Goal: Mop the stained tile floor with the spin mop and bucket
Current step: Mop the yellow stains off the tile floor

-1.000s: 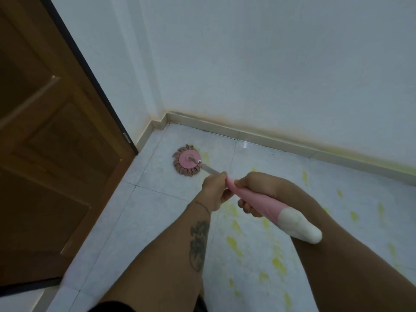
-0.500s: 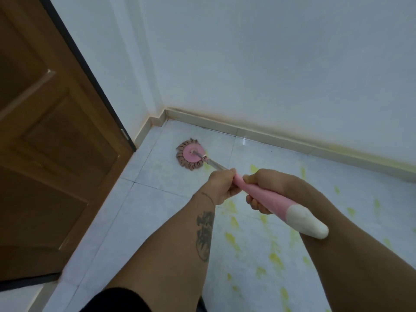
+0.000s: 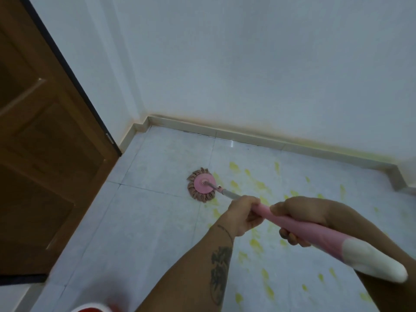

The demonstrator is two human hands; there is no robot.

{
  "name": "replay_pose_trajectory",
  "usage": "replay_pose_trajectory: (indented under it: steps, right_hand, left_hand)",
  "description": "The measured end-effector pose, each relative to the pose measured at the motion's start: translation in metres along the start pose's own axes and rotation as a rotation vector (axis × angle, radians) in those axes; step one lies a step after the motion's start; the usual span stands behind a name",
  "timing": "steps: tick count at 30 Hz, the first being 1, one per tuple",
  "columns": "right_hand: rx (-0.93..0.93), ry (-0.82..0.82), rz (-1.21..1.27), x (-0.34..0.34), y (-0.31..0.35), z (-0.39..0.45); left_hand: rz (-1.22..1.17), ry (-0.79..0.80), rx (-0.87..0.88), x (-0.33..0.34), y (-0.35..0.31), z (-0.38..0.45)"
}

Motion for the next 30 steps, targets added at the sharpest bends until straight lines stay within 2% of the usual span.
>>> replay_pose_trajectory:
  steps: [6,15,18,24,30]
  right_hand:
    - [-0.023,0.018,-0.025,-0.008,0.045,0.026]
    - [-0.114,-0.037,0.119,-0.018,0.195,0.108]
    - [-0.121,-0.052,0.130,-0.013,0.223,0.127]
    - [-0.103,-0.051,0.137,-0.003,0.207,0.117]
    - [-0.060,-0.058,0.112,0.013,0.124,0.067]
  left_hand:
    - [-0.025,-0.122,0.100,-0.018,-0.043,0.041]
    - [0.089,-0.247,0.229,-0.076,-0.197,0.119]
    - [0.161,-0.271,0.241,-0.094,-0.229,0.129]
    - [0.199,-0.255,0.218,-0.101,-0.214,0.131]
    - [0.229,-0.160,0.183,-0.073,-0.127,0.088]
Point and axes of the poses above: each hand's wrist, its own z-axis towards the middle knuckle, its own x-axis out of the palm, y = z × x, the point moved 4 cm from there along z, towards the middle knuckle, and after that the axes turned 5 degrees about -z, right-handed, at the moved point
